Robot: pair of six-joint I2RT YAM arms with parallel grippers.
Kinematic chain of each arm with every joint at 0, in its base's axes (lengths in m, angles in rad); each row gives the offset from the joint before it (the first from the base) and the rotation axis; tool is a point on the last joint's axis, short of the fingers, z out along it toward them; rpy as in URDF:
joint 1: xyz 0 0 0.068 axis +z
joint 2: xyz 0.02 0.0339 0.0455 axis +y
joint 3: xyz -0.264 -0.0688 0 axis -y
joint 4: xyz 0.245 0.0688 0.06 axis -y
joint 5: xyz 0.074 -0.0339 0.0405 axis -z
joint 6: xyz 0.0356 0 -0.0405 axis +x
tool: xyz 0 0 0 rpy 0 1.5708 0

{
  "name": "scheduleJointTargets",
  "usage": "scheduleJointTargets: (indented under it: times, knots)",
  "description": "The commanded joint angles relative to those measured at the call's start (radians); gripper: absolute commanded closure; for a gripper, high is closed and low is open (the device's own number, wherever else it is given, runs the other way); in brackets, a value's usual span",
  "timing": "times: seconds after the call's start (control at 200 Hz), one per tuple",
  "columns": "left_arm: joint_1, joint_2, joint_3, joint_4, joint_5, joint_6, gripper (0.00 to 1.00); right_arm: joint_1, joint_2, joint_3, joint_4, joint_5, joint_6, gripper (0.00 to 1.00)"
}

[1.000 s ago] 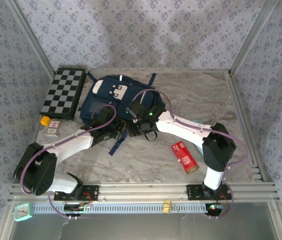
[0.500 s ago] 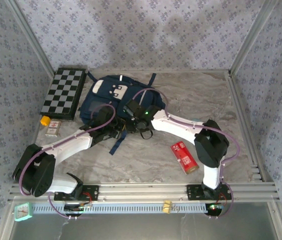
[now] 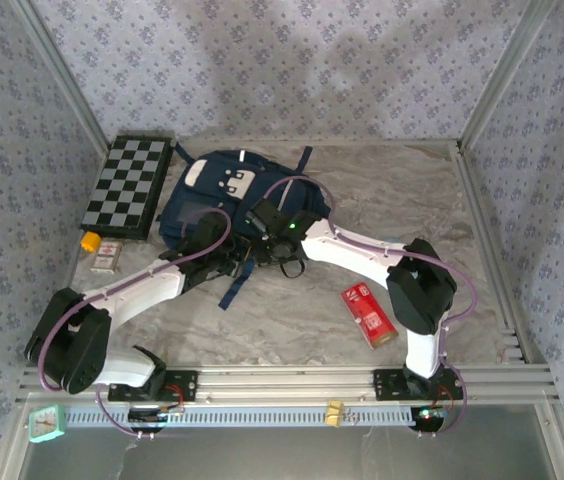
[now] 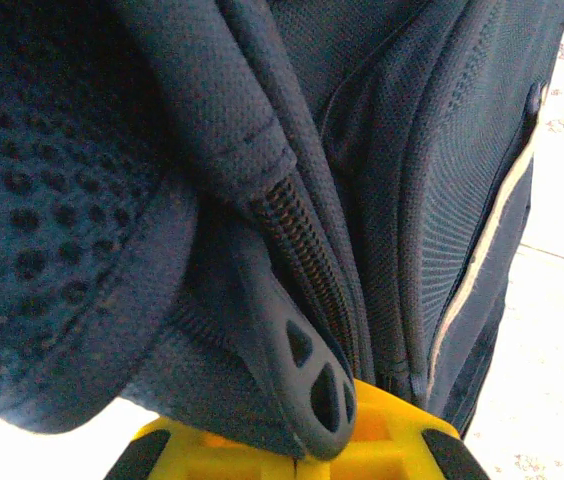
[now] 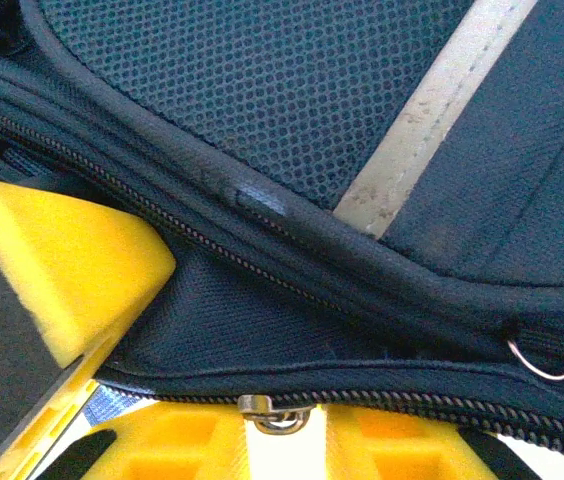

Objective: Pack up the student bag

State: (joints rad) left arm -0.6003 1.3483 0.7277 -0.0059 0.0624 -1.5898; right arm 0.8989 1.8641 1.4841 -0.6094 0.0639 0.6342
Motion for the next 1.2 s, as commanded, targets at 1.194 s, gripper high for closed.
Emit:
scheduleJointTargets:
  times: [1.194]
  knots:
    - [0.044, -0.074, 0.047, 0.006, 0.031, 0.062, 1.00, -0.077, -0.083, -0.102, 0.063, 0.038, -0.156, 0.72]
